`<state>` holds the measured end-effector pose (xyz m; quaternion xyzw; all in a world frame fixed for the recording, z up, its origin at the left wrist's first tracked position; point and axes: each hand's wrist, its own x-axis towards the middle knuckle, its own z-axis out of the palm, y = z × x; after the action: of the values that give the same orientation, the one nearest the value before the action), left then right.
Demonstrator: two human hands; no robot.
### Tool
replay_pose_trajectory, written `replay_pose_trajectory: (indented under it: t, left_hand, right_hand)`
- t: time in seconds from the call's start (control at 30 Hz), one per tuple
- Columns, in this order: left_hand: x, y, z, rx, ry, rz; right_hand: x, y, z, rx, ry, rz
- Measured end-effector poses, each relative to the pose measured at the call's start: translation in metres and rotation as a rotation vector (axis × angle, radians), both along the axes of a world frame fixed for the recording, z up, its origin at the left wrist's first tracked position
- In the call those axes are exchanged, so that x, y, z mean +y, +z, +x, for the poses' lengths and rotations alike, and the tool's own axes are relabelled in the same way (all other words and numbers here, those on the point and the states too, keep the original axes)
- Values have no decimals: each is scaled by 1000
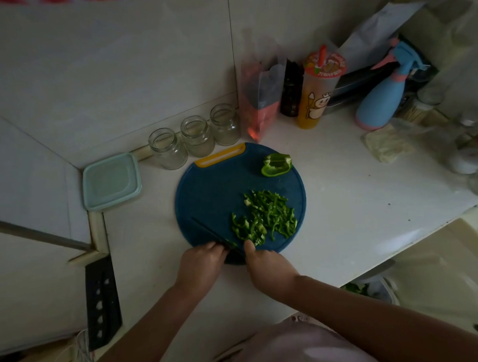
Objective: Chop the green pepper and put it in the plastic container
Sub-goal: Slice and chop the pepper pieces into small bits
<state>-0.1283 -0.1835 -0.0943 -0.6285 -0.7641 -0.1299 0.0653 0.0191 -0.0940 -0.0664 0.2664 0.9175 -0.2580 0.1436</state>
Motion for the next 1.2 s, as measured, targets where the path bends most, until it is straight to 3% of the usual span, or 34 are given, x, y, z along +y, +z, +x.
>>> replay_pose_trajectory:
  t: [0.73,0.97,1.2]
  left_hand:
    - [-4,-13,0,-33,-43,165]
    - [-4,-13,1,-55,-17,107]
    - [-8,-7,2,-66,6,47]
  right_hand:
    - [48,6,-22,26,161,-204]
    - [32,7,-35,21,20,-224]
    - [7,-1,-32,63,-258,-285]
